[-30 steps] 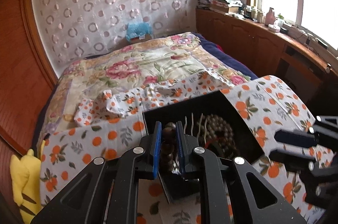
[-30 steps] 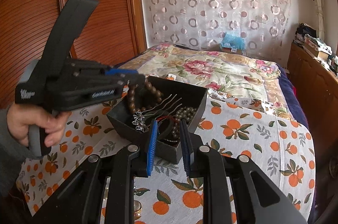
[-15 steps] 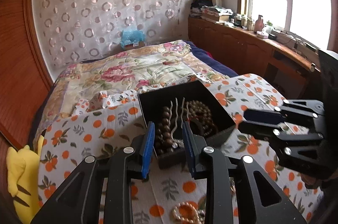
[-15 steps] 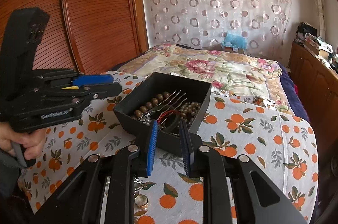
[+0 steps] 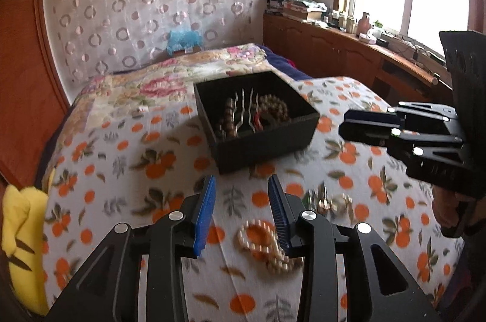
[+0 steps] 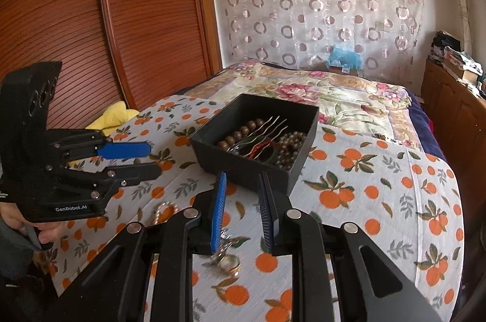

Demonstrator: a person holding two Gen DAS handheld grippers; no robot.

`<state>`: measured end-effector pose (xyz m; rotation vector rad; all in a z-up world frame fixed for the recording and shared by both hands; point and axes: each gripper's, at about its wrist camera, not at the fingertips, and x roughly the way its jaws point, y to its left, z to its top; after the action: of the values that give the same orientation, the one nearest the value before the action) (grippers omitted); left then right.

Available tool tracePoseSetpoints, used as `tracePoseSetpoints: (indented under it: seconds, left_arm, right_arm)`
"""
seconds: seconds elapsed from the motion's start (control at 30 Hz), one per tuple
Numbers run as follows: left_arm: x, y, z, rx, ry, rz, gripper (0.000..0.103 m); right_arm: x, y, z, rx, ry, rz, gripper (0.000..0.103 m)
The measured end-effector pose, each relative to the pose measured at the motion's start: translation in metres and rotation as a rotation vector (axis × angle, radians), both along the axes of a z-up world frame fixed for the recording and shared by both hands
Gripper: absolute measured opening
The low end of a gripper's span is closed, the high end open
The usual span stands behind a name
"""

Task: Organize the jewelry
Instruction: 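Open both tools over the box and withdraw toward the remaining jewelry, then grasp the pearl strand with the left tool and lift it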

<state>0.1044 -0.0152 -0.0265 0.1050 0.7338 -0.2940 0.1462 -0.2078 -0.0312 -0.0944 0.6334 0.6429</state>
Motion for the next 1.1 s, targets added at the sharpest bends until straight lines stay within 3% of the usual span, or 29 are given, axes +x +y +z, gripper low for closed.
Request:
tracePoseSetpoints:
  seconds: [0.5, 0.8, 0.87, 0.93, 1.1]
  left_arm:
    - [-0.019, -0.025, -0.032, -0.008, 0.096, -0.063, 0.033]
    - [-0.007, -0.023, -0.043, 0.005, 0.135, -0.024, 0.029]
    - [-0.006, -0.022, -0.044, 0.006, 0.139, -0.020, 0.020]
    - [-0.005, -0.021, -0.045, 0.001, 0.140, -0.022, 0.004]
    - [-0.012, -0.016, -0.041, -0.011, 0.114, -0.007, 0.004]
  right_arm:
    - [-0.015, -0.004, -0.021, -0.027, 0.052, 0.004, 0.024]
    - [-0.018, -0.005, -0.027, -0.029, 0.066, 0.007, 0.024]
    - [-0.018, -0.003, -0.027, -0.031, 0.066, 0.011, 0.024]
    - [-0.019, -0.003, -0.028, -0.032, 0.067, 0.013, 0.024]
    - [-0.018, -0.002, -0.031, -0.041, 0.073, 0.008, 0.024]
